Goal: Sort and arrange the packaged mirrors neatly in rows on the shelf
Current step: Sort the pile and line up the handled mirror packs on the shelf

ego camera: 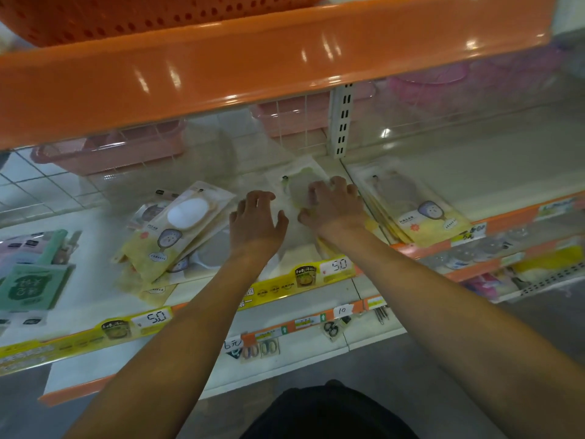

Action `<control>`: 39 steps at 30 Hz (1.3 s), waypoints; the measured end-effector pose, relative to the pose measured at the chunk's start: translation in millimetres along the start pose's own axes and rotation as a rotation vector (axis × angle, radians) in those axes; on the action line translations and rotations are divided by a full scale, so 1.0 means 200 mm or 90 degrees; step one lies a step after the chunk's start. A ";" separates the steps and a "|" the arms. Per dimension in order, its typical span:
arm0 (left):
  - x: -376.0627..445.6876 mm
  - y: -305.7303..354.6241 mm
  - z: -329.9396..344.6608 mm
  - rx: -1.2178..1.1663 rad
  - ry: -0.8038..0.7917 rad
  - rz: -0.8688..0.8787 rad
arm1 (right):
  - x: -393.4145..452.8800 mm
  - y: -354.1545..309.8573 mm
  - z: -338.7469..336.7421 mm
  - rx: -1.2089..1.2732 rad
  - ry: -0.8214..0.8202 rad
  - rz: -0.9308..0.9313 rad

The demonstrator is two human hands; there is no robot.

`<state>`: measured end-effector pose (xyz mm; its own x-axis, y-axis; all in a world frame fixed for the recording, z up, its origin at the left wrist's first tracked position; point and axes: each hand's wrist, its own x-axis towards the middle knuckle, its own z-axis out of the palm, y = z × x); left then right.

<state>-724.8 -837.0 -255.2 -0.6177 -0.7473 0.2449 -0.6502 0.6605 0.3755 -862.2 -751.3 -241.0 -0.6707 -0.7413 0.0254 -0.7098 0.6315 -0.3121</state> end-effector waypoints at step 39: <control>-0.03 0.40 0.20 0.039 0.021 0.025 | 0.05 0.63 -0.16 0.027 0.047 0.002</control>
<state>-791.3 -776.5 -262.6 -0.6293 -0.7217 0.2884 -0.6518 0.6922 0.3100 -965.0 -672.4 -248.5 -0.6884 -0.7193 0.0936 -0.6986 0.6229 -0.3521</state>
